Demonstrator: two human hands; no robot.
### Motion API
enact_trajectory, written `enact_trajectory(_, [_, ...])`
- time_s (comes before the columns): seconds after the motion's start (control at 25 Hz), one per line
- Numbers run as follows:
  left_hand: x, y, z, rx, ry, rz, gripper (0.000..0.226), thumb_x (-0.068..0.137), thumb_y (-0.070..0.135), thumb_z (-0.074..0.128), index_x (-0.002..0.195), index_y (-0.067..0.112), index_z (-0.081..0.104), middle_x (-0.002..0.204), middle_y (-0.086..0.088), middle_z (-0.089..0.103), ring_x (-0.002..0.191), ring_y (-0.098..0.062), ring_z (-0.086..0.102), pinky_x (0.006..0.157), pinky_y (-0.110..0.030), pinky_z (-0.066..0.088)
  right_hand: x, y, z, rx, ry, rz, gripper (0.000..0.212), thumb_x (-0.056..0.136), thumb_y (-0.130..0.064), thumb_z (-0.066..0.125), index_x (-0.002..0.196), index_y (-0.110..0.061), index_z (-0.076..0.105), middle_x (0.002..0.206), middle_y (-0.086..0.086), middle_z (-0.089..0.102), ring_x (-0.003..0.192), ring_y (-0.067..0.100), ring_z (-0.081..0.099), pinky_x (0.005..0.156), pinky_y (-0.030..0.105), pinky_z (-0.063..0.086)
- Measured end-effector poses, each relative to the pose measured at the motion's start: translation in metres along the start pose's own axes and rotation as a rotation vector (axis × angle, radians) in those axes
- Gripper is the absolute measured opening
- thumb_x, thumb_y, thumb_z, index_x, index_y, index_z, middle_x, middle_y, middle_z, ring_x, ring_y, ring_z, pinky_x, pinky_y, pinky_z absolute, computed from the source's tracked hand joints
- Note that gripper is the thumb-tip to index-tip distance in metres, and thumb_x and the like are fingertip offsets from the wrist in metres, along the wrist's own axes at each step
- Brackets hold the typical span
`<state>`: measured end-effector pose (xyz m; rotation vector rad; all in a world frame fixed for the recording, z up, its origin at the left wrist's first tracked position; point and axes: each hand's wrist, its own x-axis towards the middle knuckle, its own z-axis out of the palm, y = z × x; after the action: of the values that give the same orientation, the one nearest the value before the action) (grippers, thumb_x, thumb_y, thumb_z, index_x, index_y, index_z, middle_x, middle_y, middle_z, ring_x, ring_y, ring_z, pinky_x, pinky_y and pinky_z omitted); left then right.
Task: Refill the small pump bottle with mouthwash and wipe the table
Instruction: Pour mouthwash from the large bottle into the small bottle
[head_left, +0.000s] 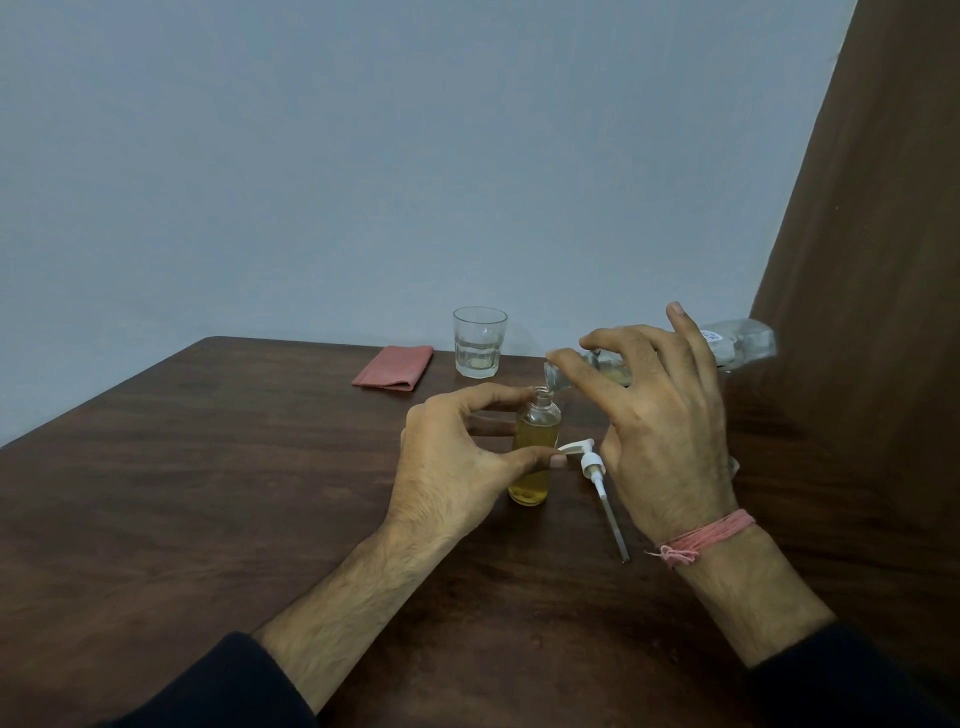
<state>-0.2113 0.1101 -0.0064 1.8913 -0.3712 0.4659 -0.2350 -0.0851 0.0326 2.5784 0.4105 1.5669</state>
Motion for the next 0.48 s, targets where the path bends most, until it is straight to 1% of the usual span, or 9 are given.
enact_trajectory(0.24, [0.0002,0.0006,0.0004,0.003,-0.003,-0.007,0.062,0.06,0.048,0.111,0.117,0.047,0.085,0.113,0.028,0.085,0.099,0.014,0.08,0.104,-0.043,0.068,-0.0002,-0.0007,-0.0006,0.004,0.0,-0.007,0.072,0.071,0.012,0.06,0.134,-0.019,0.074,0.127,0.011,0.069,0.121,0.038,0.061,0.13,0.059,0.023])
enact_trajectory(0.36, [0.0009,-0.0003,0.0005,0.008,-0.01,-0.013,0.062,0.061,0.049,0.111,0.118,0.047,0.085,0.116,0.027,0.085,0.105,0.009,0.081,0.107,-0.046,0.067,0.0002,-0.001,-0.0011,0.006,-0.005,-0.006,0.07,0.073,0.011,0.061,0.135,-0.019,0.074,0.128,0.012,0.07,0.122,0.039,0.062,0.129,0.059,0.024])
enact_trajectory(0.48, [0.0012,0.0002,0.0,-0.001,-0.013,-0.018,0.061,0.06,0.05,0.11,0.115,0.049,0.085,0.115,0.028,0.085,0.102,0.012,0.08,0.106,-0.045,0.067,-0.0001,-0.0014,-0.0013,0.005,-0.002,-0.008,0.071,0.072,0.01,0.061,0.135,-0.019,0.073,0.128,0.012,0.069,0.122,0.038,0.061,0.129,0.058,0.023])
